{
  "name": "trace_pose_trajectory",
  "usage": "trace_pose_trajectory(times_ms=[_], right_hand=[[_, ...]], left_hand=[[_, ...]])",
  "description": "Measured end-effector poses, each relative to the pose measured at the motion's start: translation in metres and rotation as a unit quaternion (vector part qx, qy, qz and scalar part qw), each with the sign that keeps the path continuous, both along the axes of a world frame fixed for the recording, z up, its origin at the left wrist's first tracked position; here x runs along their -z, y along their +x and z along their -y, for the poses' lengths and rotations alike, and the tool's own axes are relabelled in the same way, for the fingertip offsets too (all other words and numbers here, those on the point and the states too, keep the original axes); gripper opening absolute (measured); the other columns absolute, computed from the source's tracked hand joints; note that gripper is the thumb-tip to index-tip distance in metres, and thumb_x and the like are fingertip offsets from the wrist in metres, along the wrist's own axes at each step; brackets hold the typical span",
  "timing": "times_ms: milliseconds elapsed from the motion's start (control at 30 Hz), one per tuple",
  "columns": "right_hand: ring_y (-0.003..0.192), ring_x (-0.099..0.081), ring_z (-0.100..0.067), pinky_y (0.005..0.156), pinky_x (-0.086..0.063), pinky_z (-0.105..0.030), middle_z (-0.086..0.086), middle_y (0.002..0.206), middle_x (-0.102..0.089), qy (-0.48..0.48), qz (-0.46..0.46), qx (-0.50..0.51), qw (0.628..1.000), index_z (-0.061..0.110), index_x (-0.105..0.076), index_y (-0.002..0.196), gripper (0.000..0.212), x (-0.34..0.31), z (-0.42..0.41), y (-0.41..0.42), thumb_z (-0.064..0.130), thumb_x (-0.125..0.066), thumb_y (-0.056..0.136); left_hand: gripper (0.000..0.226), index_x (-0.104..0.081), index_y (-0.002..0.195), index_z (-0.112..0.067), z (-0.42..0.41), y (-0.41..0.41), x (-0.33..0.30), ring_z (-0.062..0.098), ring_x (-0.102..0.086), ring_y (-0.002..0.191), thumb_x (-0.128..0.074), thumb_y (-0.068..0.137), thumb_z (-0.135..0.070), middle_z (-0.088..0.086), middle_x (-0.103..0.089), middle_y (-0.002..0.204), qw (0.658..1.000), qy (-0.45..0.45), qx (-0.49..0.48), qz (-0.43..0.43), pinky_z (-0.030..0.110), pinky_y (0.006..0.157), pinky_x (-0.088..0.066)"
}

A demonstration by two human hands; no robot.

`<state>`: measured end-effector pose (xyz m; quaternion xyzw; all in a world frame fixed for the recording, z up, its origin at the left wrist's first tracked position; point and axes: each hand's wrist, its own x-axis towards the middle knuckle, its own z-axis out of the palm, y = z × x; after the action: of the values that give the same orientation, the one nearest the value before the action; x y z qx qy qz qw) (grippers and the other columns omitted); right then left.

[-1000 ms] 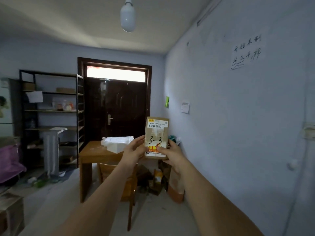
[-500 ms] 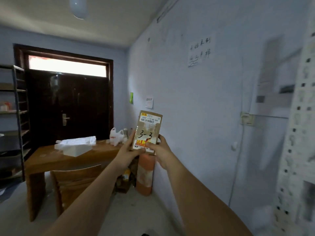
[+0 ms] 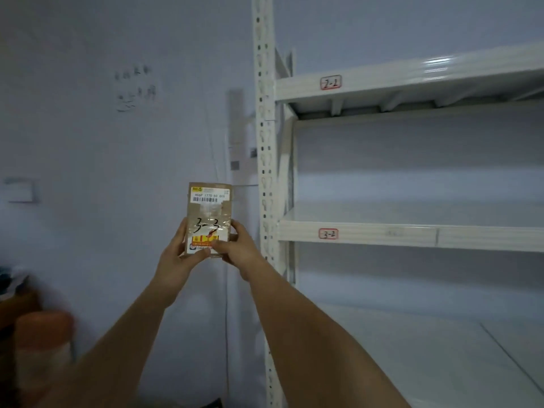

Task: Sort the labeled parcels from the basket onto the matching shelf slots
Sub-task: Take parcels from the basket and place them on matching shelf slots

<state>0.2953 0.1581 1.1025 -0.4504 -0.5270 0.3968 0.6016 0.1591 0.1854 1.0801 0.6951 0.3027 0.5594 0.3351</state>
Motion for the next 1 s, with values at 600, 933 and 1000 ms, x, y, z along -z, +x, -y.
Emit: trace_pose_trajectory(times_ms=[600,933,1000], right_hand=[[0.096,-0.057,-0.025,0.049,-0.048,-0.013,-0.021,0.124,-0.055,0.033,0.003,0.242,0.970,0.010,-0.033,0.141,0.059,-0.015,0.154,0.183,-0.005,-0.056,0.088],[0.103,-0.062,-0.035,0.080,-0.058,-0.041,-0.024,0.122,-0.057,0.022,-0.003,0.382,0.924,0.007,-0.037,0.139,0.063,-0.005,0.325,0.371,-0.004,-0.063,0.083],[0.108,-0.061,-0.037,0.088,-0.054,-0.049,-0.023,0.121,-0.058,0.020,0.002,0.402,0.915,0.008,-0.037,0.139,0.063,-0.006,0.352,0.407,-0.004,-0.064,0.083]], left_hand=[[0.076,-0.033,0.145,-0.034,0.101,0.218,-0.019,0.010,-0.058,0.107,-0.068,0.084,-0.006,-0.007,-0.060,0.122,0.972,-0.028,0.230,0.030,0.014,0.076,-0.046],[0.075,-0.032,0.144,-0.033,0.251,0.423,-0.012,0.010,-0.057,0.103,-0.067,0.084,-0.006,-0.009,-0.058,0.119,0.934,-0.034,0.356,-0.014,0.020,0.077,-0.048],[0.077,-0.031,0.145,-0.031,0.276,0.459,-0.013,0.014,-0.057,0.106,-0.069,0.083,-0.007,-0.007,-0.057,0.121,0.931,-0.035,0.362,-0.023,0.026,0.082,-0.049]])
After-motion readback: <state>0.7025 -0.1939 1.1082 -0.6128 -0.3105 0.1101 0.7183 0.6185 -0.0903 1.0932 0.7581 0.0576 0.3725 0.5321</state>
